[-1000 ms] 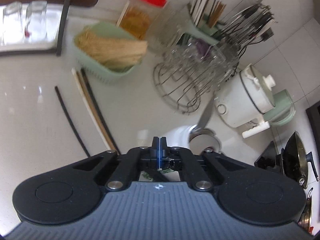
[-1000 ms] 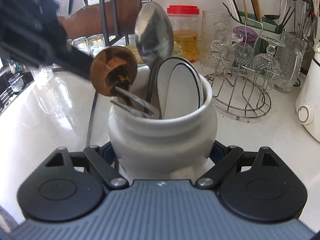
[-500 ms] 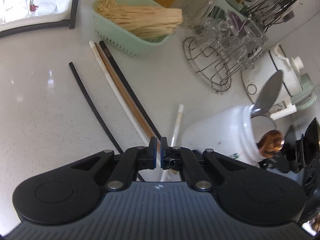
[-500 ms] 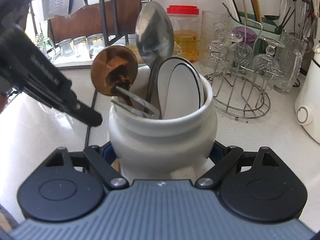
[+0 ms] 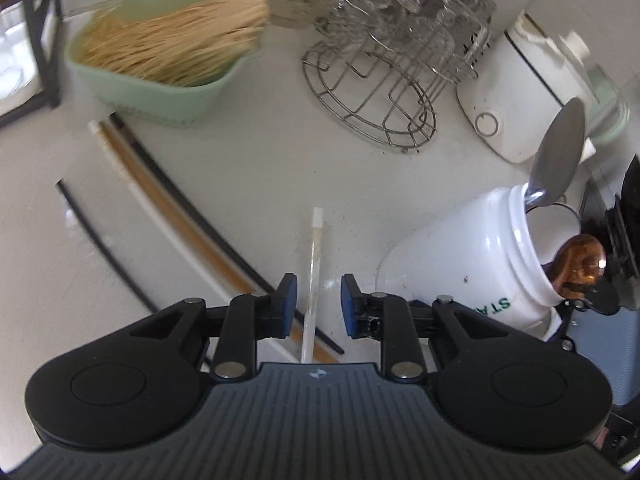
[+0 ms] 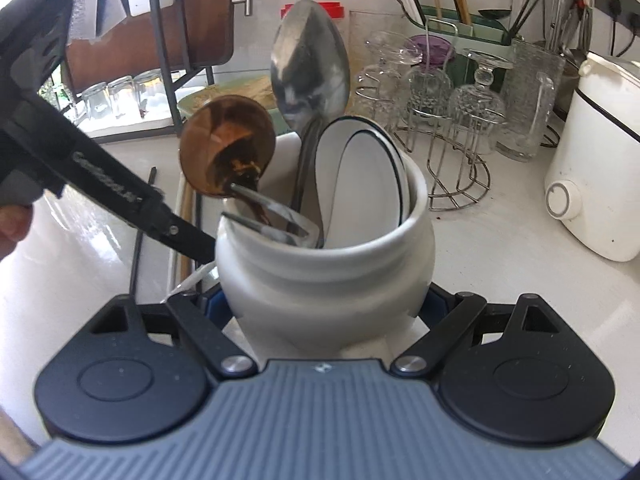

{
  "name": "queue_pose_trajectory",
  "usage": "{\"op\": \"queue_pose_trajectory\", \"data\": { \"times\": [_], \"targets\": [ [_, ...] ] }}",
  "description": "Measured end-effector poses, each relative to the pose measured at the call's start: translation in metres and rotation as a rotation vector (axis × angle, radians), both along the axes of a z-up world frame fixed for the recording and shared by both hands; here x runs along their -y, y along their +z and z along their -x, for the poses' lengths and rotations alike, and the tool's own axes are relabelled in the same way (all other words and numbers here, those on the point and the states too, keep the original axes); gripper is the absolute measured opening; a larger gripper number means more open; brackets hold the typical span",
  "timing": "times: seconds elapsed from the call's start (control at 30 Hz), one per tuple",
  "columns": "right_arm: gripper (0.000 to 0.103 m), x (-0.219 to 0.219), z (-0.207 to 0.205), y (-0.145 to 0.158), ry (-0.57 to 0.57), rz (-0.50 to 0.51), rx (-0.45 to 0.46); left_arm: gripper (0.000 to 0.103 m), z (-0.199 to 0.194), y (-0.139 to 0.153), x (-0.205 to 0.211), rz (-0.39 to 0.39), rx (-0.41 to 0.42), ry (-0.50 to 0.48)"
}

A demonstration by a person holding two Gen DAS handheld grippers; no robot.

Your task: Organize utensils

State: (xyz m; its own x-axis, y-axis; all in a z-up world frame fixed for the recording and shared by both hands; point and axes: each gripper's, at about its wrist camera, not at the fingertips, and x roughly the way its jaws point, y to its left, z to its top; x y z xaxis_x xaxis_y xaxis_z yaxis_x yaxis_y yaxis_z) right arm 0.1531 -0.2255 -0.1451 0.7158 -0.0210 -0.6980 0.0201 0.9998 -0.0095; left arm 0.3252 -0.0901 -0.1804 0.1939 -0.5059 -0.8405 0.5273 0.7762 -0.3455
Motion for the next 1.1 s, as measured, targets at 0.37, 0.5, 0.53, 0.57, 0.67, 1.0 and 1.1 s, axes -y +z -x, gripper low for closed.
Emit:
{"op": "queue_pose_trajectory", "data": {
  "times": [0.37,0.5,0.53,0.57,0.67,1.0,1.1],
  "targets": [
    [0.091,0.001,0.002,0.0,0.006,-0.001,0.005,0.027,-0.013,-0.005,0.033,-0.102,0.047,-0.06],
    [0.091,0.001,0.003,0.0,0.01,0.0,0.007,0.025,-0.012,-0.007,0.045,-0.131,0.079,-0.074],
    [0.091,0.001,0.004,0.0,0.013,0.001,0.008,0.024,-0.012,-0.007,0.048,-0.138,0.086,-0.073],
    [0.091,0.001,0.004,0.0,0.015,0.001,0.01,0.015,-0.011,-0.008,0.049,-0.147,0.095,-0.074],
    [0.091,0.001,0.004,0.0,0.019,0.003,0.011,0.008,-0.009,-0.008,0.051,-0.162,0.115,-0.043],
    [0.091,0.004,0.003,0.001,0.051,-0.001,-0.002,0.007,0.013,0.024,0.019,-0.088,0.153,0.144],
    [0.091,0.002,0.004,0.001,0.057,-0.002,-0.008,0.007,0.026,0.043,0.006,-0.04,0.167,0.202]
  ]
}}
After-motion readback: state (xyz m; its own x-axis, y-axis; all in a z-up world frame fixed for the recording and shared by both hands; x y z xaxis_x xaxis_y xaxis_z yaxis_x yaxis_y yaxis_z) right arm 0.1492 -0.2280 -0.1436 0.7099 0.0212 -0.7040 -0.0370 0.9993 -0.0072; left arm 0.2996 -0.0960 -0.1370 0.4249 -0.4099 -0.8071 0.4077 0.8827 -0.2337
